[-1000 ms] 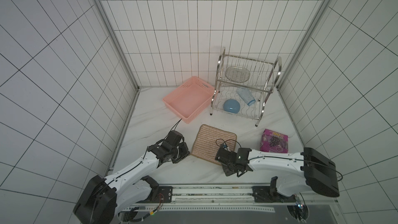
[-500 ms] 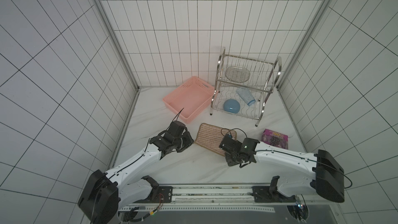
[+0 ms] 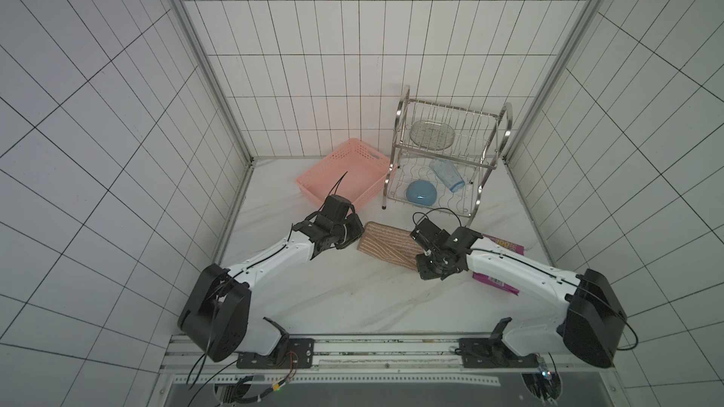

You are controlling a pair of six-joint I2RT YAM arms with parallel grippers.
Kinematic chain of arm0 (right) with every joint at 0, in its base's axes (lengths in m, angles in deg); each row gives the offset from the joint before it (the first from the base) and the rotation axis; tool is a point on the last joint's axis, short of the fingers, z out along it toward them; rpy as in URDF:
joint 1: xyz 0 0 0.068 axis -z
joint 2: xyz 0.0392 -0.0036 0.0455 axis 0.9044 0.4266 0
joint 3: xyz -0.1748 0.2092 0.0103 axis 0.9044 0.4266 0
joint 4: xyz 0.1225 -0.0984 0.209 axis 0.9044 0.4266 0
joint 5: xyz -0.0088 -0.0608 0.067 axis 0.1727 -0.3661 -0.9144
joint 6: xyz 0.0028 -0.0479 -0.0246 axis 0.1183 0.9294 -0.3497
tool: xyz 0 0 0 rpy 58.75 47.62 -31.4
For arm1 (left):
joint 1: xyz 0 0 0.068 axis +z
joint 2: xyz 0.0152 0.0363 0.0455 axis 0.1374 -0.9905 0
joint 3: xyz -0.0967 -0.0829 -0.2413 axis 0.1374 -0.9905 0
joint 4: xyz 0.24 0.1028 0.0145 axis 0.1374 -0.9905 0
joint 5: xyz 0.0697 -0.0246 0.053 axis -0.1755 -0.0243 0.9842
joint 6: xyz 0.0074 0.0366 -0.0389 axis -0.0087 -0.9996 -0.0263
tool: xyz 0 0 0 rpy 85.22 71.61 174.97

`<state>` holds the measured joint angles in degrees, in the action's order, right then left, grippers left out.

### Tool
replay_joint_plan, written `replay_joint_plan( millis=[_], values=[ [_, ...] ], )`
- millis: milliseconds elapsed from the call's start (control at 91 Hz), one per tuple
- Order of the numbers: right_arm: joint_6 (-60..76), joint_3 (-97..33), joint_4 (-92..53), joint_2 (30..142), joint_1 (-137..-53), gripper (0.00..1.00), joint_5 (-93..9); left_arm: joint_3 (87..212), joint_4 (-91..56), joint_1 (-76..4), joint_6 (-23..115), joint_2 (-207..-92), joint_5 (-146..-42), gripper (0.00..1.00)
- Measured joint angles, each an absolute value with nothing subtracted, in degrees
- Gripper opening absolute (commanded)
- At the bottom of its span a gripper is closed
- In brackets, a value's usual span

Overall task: Fold the square dishcloth
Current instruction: Fold the cleaning item at the center of the board.

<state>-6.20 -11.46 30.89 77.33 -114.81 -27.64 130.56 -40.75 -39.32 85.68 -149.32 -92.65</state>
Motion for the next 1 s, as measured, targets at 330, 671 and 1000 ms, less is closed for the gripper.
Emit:
replay_joint_plan(
  millis=[330,671,1000],
  values=[
    [-0.89,-16.47,30.81,82.46,-108.80,0.06,-28.01,135.59,-38.69,-37.81,84.96,-156.97,-92.85,0.00],
    [3.15,-21.25,30.78,87.42,-104.73,0.06,-26.42,137.49,-38.67,-36.70,85.20,-158.26,-92.32,0.00],
    [6.63,-28.73,30.15,92.71,-102.61,0.06,-23.44,138.03,-38.56,-35.95,85.76,-159.87,-91.10,0.00]
  ],
)
